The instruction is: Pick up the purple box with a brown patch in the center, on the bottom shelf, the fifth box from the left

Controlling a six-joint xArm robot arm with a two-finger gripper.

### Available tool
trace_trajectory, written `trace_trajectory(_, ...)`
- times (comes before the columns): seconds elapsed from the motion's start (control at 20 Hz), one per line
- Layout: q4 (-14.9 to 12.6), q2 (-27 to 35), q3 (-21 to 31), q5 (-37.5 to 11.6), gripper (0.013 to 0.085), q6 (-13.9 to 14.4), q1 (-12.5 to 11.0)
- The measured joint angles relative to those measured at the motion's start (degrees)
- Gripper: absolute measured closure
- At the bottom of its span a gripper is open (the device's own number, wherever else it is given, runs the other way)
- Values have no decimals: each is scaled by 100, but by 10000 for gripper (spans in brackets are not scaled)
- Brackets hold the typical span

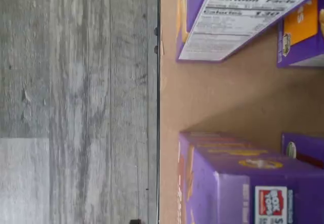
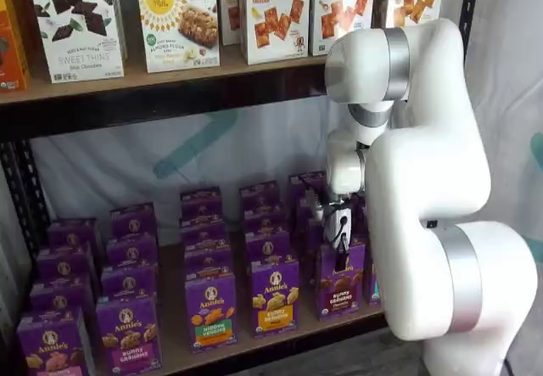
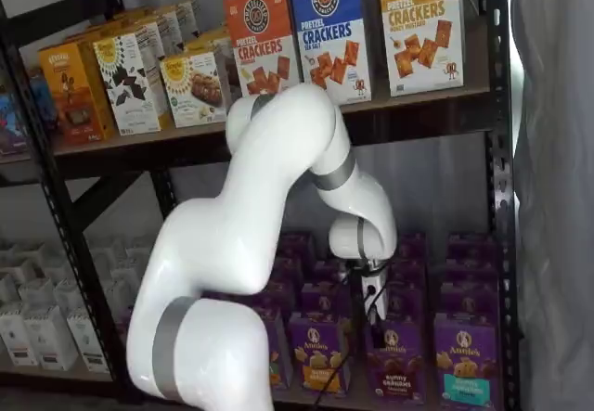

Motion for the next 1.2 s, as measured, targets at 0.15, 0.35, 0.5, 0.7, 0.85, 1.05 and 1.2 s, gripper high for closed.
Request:
trace_trajectory(0.15,-92,94,-70,-49,130,90,6)
trace_trajectory(0.35,-231,187,-127,-109,130,211,1)
trace_trajectory(0.5,-225,220,-133,-156,130,204,0)
trace_trajectory(0.7,-248,225,-137,-151,210,228,1)
trace_trajectory(0.85,-261,224,-126,-155,290,243,5)
trace_trajectory(1.05,-270,211,-108,-150,370,256,9)
trace_trajectory(1.2,-259,205,-91,-173,370,247,11)
